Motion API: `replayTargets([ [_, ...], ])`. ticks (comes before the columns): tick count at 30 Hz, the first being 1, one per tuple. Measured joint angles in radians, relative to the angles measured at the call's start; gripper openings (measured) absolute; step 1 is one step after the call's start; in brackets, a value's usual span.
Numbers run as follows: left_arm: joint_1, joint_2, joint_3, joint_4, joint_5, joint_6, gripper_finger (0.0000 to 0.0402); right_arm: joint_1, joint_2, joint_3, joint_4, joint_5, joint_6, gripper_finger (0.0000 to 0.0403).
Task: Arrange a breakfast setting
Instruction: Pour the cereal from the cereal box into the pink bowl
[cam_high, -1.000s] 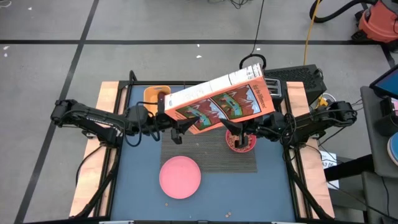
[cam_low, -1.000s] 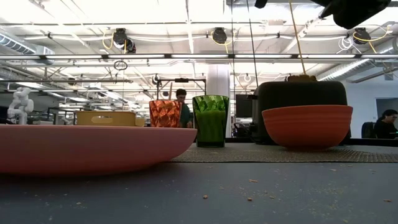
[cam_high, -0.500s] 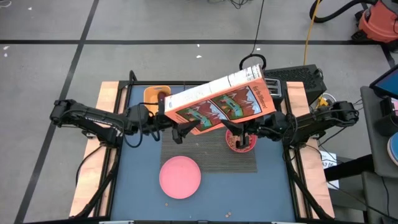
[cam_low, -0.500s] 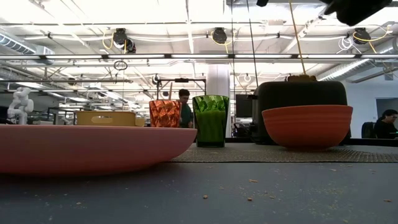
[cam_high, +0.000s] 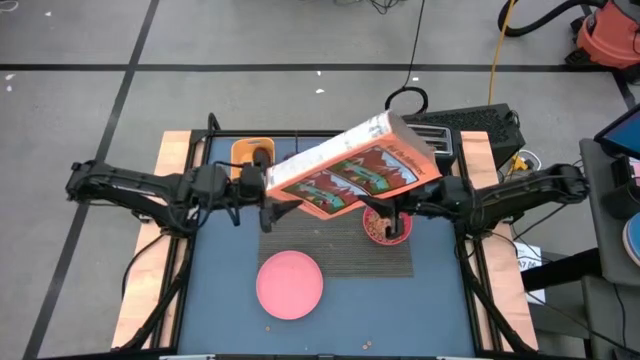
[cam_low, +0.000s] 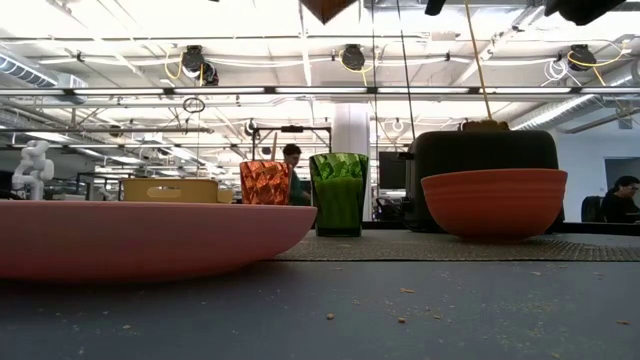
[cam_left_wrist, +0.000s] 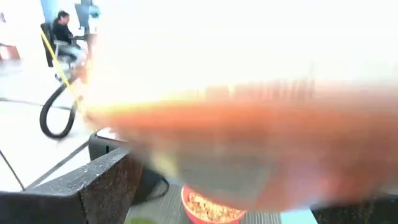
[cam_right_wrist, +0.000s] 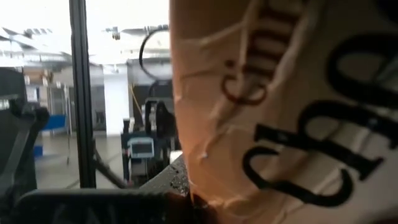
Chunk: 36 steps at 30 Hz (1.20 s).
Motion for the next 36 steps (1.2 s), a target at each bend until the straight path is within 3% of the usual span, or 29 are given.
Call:
replayTargets([
  [25, -0.003, -0.035, 0.000, -0.050, 0.000, 0.013, 0.0392, 0.001, -0.047, -0.001, -0.474, -0.014, 0.090, 0.0085],
  [36, -0.003, 0.111, 0.000, -0.033, 0.000, -0.060, 0.0392, 0.001, -0.047, -0.001, -0.566, -0.013, 0.091, 0.0085],
])
